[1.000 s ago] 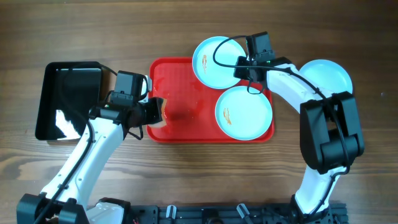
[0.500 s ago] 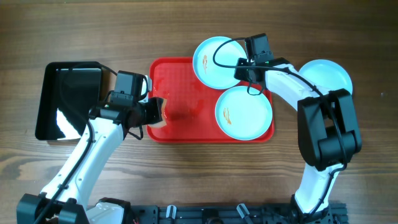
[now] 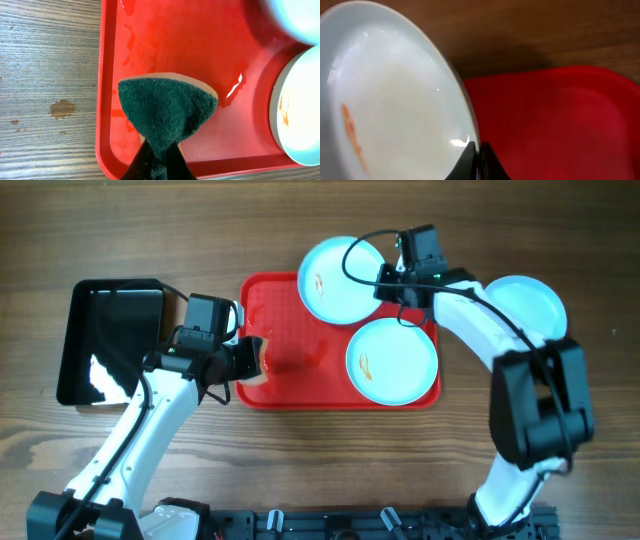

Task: Clean dirty plates on tray and stack at the side
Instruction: 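Reach the right gripper back and pinch the top plate's rim, then drag the top plate toward the left and bring the sponge onto it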

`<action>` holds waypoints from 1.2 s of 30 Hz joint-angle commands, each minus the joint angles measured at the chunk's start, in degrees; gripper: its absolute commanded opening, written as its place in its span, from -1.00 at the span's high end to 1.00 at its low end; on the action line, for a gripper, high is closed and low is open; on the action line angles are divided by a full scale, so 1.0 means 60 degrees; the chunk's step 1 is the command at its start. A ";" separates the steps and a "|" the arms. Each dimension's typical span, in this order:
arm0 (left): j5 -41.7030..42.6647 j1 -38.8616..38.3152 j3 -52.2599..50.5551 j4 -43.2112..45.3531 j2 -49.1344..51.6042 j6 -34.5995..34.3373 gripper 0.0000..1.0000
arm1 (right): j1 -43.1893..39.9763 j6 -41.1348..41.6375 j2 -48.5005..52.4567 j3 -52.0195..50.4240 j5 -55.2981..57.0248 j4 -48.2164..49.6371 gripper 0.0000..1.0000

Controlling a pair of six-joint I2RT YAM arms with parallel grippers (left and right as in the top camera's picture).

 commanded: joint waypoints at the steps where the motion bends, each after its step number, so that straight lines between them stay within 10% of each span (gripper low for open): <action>1: 0.0113 0.0036 0.0011 0.0055 -0.0084 -0.0051 0.92 | 0.0109 -0.0087 -0.1137 0.0393 -0.1606 -0.0131 0.91; 23: -0.1355 0.0040 0.0015 -0.0918 -0.3741 -0.0055 0.92 | 0.2004 0.1880 -0.0783 0.0160 -0.0506 -0.2616 0.91; 36: -0.1206 0.0036 0.0011 -0.1464 -0.1847 -0.0127 0.92 | 0.2911 0.2095 0.0681 0.0160 -0.0576 -0.2889 0.91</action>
